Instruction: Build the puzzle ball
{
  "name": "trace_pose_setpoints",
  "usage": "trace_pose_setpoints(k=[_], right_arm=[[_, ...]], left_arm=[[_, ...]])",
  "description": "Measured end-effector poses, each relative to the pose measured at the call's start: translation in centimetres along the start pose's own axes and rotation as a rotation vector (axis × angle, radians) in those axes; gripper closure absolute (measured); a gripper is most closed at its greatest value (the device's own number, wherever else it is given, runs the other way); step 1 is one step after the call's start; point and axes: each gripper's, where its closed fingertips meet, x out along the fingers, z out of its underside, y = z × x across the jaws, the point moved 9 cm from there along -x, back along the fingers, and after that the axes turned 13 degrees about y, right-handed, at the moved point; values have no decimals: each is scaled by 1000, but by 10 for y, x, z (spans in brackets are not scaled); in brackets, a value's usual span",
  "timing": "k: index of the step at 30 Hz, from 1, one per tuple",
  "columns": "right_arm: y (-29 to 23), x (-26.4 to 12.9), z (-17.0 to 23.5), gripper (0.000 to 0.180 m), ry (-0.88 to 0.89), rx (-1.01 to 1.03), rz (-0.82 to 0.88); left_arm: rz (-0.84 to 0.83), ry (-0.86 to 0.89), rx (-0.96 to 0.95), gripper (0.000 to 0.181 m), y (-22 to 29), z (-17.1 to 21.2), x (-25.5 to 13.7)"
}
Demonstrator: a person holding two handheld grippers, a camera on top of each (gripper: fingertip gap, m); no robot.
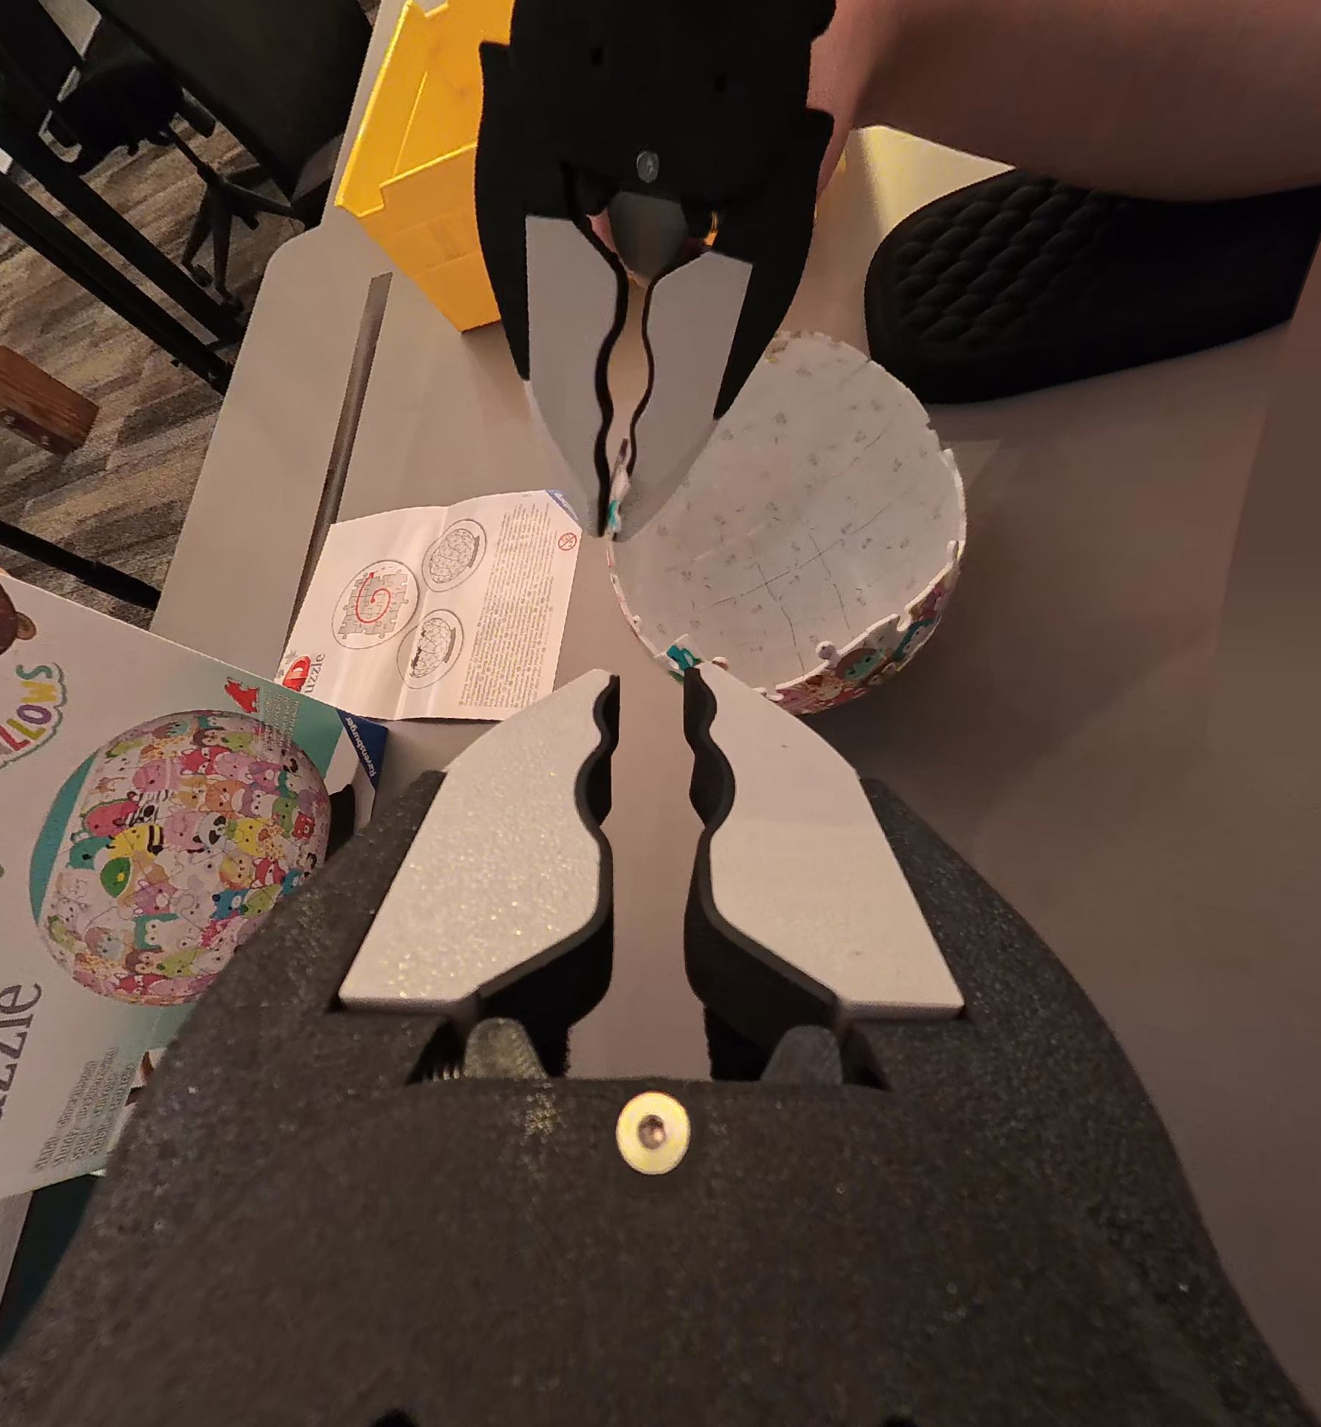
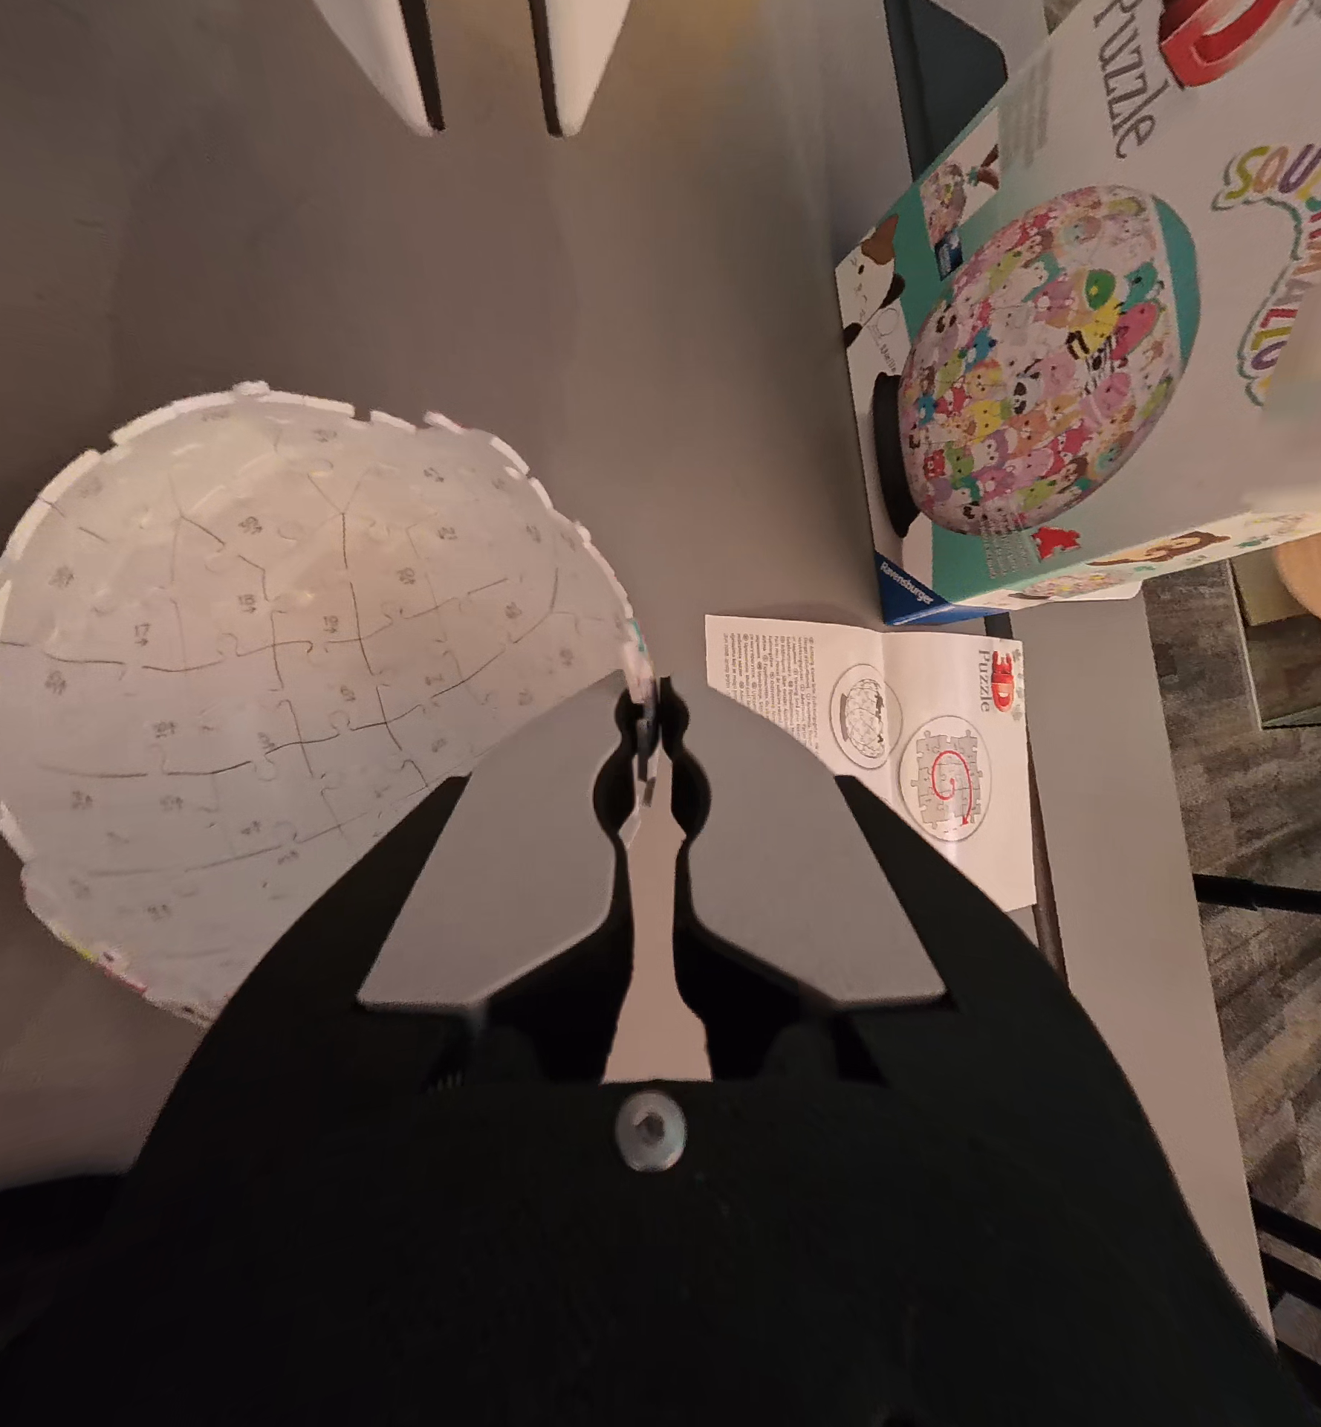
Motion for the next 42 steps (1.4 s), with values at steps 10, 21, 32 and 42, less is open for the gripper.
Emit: trace_pose_setpoints(k=[10,21,32,42], right_arm=[[2,-4,1,163,23,20,26],[-17,-136,-19,151,679,90,317],[-56,-120,-8,151,716,133,246],[-62,-112,1,151,691,168,165]], left_arm=[[-12,-9,7,165,1,0,-1],[-303,-445,-185,165,16,35,-103],[3,-1130,-3,135,18,113,-144],[249,-1487,55,135,2,186,-132]])
